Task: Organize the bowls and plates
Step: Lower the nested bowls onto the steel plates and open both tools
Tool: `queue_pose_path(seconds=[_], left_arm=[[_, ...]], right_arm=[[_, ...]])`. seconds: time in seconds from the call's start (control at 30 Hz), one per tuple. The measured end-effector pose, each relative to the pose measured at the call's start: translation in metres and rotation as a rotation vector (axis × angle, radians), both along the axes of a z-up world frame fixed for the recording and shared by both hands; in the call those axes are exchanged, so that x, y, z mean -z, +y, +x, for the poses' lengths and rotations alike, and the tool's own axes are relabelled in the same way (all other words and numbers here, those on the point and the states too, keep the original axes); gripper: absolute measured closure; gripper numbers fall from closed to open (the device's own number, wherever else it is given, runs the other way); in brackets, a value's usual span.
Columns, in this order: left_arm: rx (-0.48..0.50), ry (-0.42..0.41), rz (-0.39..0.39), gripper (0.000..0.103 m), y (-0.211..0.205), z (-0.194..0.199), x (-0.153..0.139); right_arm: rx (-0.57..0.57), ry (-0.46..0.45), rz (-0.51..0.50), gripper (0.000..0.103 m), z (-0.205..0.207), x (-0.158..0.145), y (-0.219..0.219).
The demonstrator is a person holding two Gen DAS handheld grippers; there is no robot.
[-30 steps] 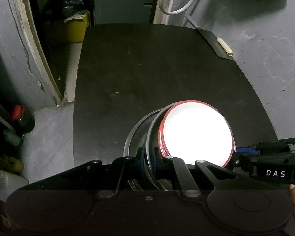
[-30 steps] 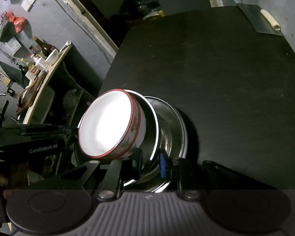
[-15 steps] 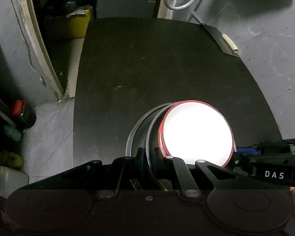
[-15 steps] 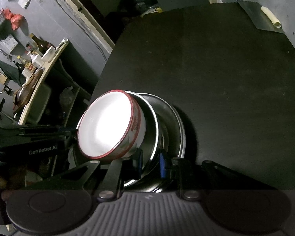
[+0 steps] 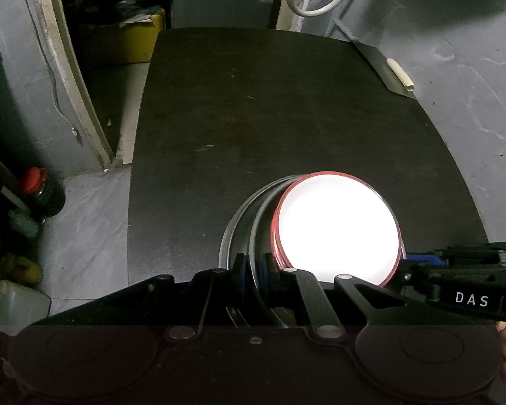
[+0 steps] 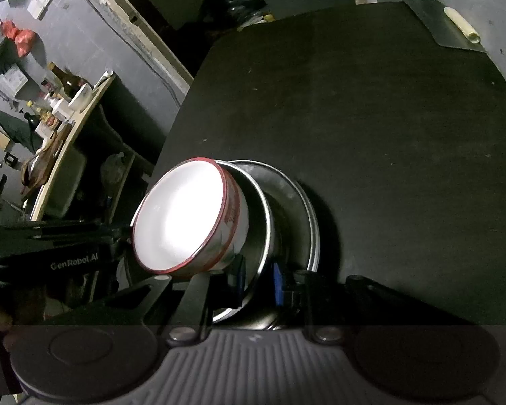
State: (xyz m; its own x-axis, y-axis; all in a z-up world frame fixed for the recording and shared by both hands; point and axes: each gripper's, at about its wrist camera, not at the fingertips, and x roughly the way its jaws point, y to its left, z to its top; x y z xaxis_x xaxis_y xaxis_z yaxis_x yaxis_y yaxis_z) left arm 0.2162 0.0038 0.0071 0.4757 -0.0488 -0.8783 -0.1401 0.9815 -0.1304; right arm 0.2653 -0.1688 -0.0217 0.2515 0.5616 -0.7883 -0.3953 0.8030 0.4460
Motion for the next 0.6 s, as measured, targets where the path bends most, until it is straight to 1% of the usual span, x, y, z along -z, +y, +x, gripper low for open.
queue_pose_path(seconds=[0.6], left_arm=[[-0.010,0.009,-0.007,0.094,0.0009,-0.0018,0.0045]], right_arm=[[0.026,-0.033,0.017,0.083,-0.0045,-0.0007,-0.0040]])
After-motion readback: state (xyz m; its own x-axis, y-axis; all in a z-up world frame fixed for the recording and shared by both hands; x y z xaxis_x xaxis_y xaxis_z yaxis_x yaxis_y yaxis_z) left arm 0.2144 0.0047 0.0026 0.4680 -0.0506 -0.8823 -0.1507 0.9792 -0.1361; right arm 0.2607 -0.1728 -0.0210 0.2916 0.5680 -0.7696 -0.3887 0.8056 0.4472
